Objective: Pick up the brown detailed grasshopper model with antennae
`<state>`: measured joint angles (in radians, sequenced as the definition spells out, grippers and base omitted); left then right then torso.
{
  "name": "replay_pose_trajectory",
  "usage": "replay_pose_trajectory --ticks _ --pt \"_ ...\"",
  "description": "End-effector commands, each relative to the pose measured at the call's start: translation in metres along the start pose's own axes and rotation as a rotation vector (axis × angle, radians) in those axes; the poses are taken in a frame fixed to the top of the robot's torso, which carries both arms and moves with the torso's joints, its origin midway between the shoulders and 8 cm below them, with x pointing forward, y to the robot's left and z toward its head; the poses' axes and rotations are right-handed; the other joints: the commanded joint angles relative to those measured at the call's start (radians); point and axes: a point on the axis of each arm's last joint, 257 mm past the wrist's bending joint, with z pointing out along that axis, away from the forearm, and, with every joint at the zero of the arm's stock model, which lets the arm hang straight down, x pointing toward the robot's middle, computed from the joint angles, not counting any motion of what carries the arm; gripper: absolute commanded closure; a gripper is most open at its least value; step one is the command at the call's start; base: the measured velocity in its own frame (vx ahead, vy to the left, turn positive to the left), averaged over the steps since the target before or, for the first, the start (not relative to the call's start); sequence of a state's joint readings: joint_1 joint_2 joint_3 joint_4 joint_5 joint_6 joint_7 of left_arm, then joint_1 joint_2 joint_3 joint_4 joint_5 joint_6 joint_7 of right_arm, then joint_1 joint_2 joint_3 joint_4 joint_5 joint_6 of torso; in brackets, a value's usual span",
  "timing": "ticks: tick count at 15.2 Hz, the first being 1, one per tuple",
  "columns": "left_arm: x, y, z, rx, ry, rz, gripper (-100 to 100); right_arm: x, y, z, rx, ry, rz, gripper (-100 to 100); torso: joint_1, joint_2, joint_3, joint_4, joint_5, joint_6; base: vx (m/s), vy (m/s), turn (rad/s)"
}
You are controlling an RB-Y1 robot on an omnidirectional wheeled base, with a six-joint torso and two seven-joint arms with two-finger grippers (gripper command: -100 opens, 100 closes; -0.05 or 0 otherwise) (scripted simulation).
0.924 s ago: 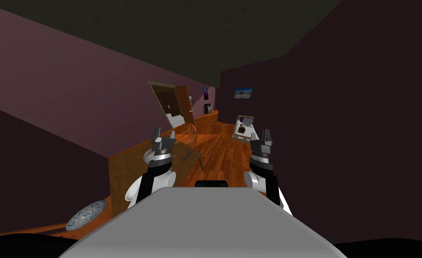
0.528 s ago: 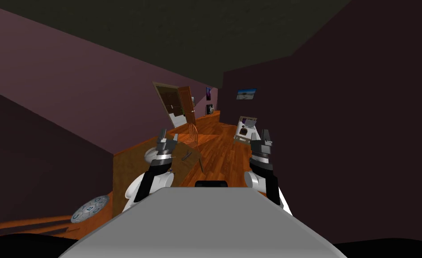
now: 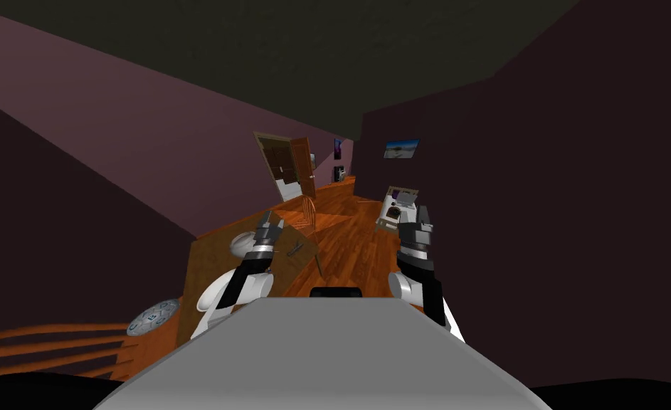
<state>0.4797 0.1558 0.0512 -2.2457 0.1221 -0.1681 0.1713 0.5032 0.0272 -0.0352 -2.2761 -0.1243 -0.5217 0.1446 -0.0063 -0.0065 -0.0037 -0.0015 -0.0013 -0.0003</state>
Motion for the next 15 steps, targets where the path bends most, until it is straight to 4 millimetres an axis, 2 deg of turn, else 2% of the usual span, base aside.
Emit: replay_pose_trajectory --ticks 1,2,3,4,6,7,8,9,12,13,15 --pt "-0.008 0.016 -0.001 -0.050 -0.016 0.000 -100 0.000 0.000 0.000 0.000 0.000 0.000 0 0.000 0.000 0.000 0.000 0.000 0.000 0.062 -0.085 0.135" --pt "-0.018 0.031 -0.002 -0.095 -0.035 -0.003 -100 0.000 0.000 0.000 0.000 0.000 0.000 0 0.000 0.000 0.000 0.000 0.000 0.000 0.069 -0.089 0.213" --pt "-0.019 0.033 -0.002 -0.103 -0.036 -0.003 -100 0.000 0.000 0.000 0.000 0.000 0.000 0 0.000 0.000 0.000 0.000 0.000 0.000 0.072 -0.087 0.156" --pt "-0.029 0.048 -0.005 -0.146 -0.057 -0.007 -100 0.000 0.000 0.000 0.000 0.000 0.000 0 0.000 0.000 0.000 0.000 0.000 0.000 0.091 -0.099 0.150" --pt "-0.030 0.051 -0.005 -0.157 -0.059 -0.007 -100 0.000 0.000 0.000 0.000 0.000 0.000 0 0.000 -0.001 -0.001 0.000 0.000 0.000 0.068 -0.082 0.088" --pt "-0.041 0.068 -0.009 -0.209 -0.083 -0.013 -100 0.000 0.000 0.000 0.000 0.000 0.000 0 0.001 0.000 0.000 0.000 0.000 0.000 0.043 -0.064 0.115" --pt "-0.041 0.069 -0.009 -0.213 -0.083 -0.013 -100 0.000 0.000 0.000 0.000 0.000 0.000 0 0.002 0.001 0.001 0.000 0.000 0.000 0.049 -0.071 0.136" --pt "-0.052 0.084 -0.013 -0.256 -0.107 -0.019 -100 0.000 0.000 0.000 0.000 0.000 0.000 0 0.002 0.001 0.001 0.000 0.000 0.000 0.064 -0.092 0.183" --pt "-0.065 0.106 -0.020 -0.326 -0.137 -0.027 -100 0.000 0.000 0.000 0.000 0.000 0.000 0 -0.001 0.000 0.000 0.000 0.000 0.000 0.075 -0.110 0.146" --pt "-0.077 0.120 -0.026 -0.365 -0.163 -0.034 -100 0.000 0.000 0.000 0.000 0.000 0.000 0 -0.001 0.000 0.000 0.000 0.000 0.000 0.088 -0.103 0.207" --pt "-0.078 0.124 -0.028 -0.383 -0.167 -0.035 -100 0.000 0.000 0.000 0.000 0.000 0.000 0 0.000 -0.001 -0.001 0.000 0.000 0.000 0.069 -0.087 0.080"
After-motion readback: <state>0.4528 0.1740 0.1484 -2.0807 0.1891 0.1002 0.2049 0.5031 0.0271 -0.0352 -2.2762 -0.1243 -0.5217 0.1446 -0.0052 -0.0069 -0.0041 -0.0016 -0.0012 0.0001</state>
